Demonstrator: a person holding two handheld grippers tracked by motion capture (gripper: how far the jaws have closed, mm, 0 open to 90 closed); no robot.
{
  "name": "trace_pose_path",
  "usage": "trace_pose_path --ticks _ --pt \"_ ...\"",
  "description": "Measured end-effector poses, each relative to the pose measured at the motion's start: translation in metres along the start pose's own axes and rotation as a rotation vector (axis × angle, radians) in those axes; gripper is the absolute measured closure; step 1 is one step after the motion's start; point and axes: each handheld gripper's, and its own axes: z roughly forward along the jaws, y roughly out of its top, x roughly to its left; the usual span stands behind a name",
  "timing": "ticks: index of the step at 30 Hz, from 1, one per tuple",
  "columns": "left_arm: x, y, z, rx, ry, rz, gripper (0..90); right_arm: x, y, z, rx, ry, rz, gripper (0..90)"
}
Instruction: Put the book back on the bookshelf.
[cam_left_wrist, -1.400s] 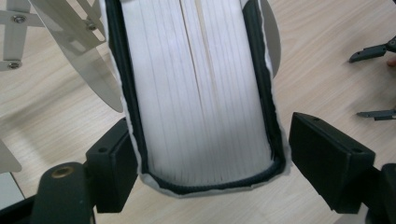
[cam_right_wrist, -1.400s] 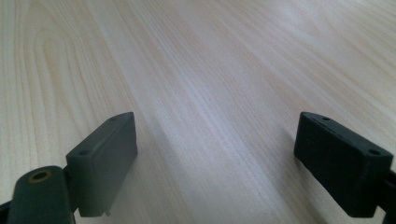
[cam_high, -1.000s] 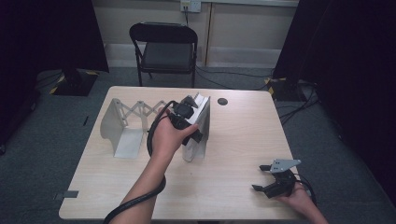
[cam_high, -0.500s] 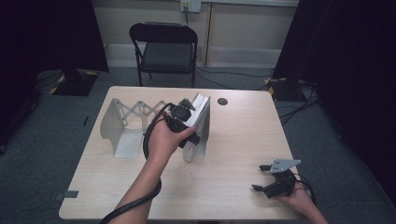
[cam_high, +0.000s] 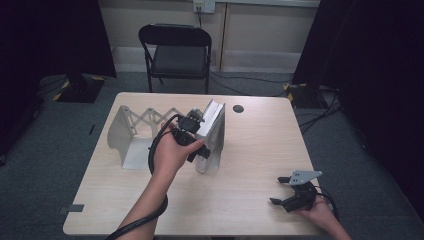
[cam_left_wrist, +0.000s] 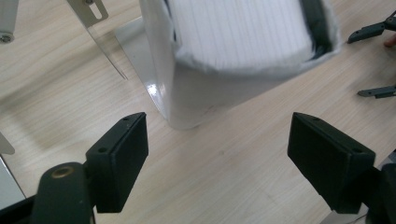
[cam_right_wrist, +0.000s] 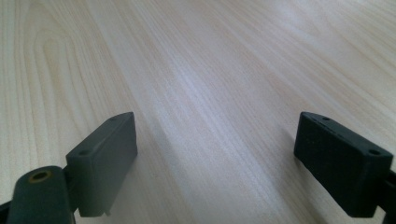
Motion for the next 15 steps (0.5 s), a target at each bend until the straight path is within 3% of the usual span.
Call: trace_pose_path --ticks 15 --pt "0.007 -0.012 0.0 0.002 -0.005 0.002 20.0 0.0 0.0 0.0 0.0 -0.001 0.0 12.7"
